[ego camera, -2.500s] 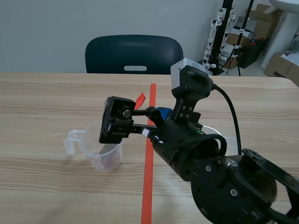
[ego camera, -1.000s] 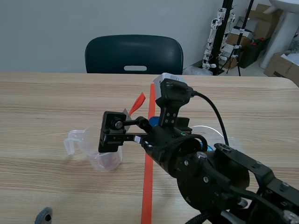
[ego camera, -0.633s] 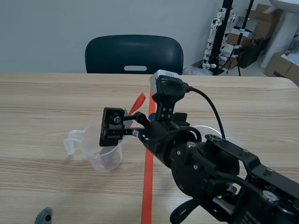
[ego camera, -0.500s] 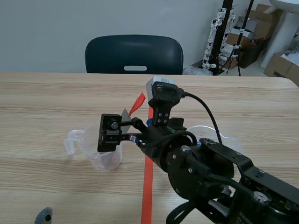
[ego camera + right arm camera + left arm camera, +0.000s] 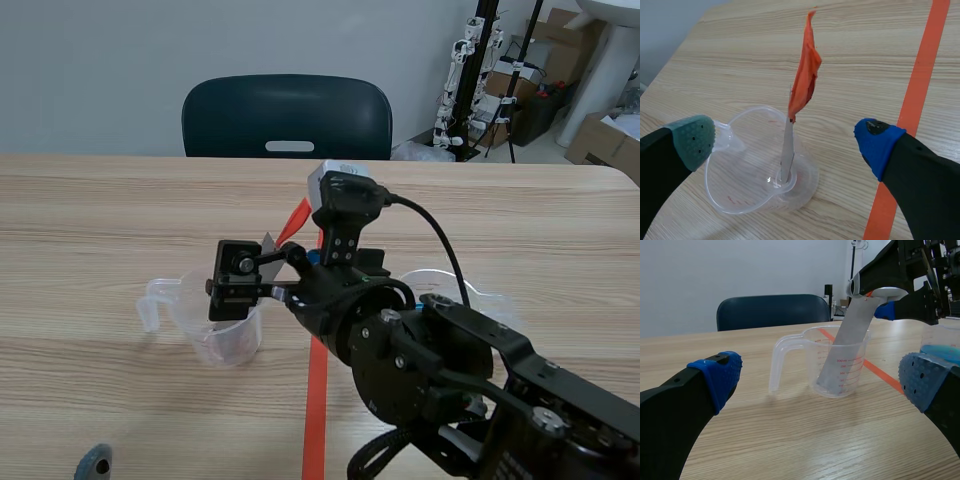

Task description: Do the redox reaction experiment. lift the metal plate out of the left beaker

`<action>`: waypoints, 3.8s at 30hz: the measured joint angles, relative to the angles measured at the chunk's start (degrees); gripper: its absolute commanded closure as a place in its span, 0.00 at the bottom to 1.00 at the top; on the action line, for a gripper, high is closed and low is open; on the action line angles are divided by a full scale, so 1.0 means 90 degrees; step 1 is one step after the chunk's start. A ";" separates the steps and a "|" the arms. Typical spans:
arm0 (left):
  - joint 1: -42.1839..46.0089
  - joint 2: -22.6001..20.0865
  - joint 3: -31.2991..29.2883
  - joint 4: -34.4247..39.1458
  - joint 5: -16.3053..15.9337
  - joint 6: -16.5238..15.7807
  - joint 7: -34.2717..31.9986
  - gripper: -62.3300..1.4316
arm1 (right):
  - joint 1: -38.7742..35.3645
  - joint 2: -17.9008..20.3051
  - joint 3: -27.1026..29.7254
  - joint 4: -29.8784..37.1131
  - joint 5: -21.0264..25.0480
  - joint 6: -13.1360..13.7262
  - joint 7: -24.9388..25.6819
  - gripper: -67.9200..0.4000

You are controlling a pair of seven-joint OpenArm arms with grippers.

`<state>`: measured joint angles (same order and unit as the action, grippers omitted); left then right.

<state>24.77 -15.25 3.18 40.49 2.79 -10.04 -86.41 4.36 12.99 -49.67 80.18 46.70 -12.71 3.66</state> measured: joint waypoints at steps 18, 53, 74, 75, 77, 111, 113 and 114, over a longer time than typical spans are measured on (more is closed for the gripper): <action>0.0000 0.0000 0.0000 0.0000 0.0000 0.0002 0.0000 0.00 | 0.0092 0.0000 0.0005 0.0000 0.0172 -0.0017 -0.0039 0.55; 0.0000 0.0000 0.0000 0.0000 0.0000 0.0002 0.0000 0.00 | 0.0092 0.0000 0.0005 -0.0015 0.0318 -0.0019 -0.0136 0.82; 0.0000 0.0000 0.0000 0.0000 0.0000 0.0002 0.0000 0.00 | 0.0092 0.0000 0.0005 -0.0095 -0.0041 0.0007 -0.0160 0.98; 0.0000 0.0000 0.0000 0.0000 0.0000 0.0002 0.0000 0.00 | 0.0092 0.0000 0.0005 -0.0095 -0.0046 0.0032 -0.0158 0.98; 0.0000 0.0000 0.0000 0.0000 0.0000 0.0002 0.0000 0.00 | 0.0092 0.0000 0.0005 -0.0095 -0.0187 0.0058 -0.0160 0.98; 0.0000 0.0000 0.0000 0.0000 0.0000 0.0002 0.0000 0.00 | 0.0095 -0.0032 0.0005 -0.0095 -0.1316 0.1239 -0.0141 0.98; 0.0000 0.0002 0.0000 0.0000 0.0000 0.0002 0.0000 0.00 | 0.0095 -0.0029 0.0007 -0.0095 -0.1360 0.1404 -0.0143 0.98; -0.0002 0.0002 0.0000 0.0000 0.0000 0.0002 0.0000 0.00 | 0.0095 -0.0029 0.0005 -0.0095 -0.1362 0.1530 -0.0151 0.98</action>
<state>24.75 -15.22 3.18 40.49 2.79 -10.02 -86.41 5.21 12.73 -49.63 79.33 34.44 1.06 2.31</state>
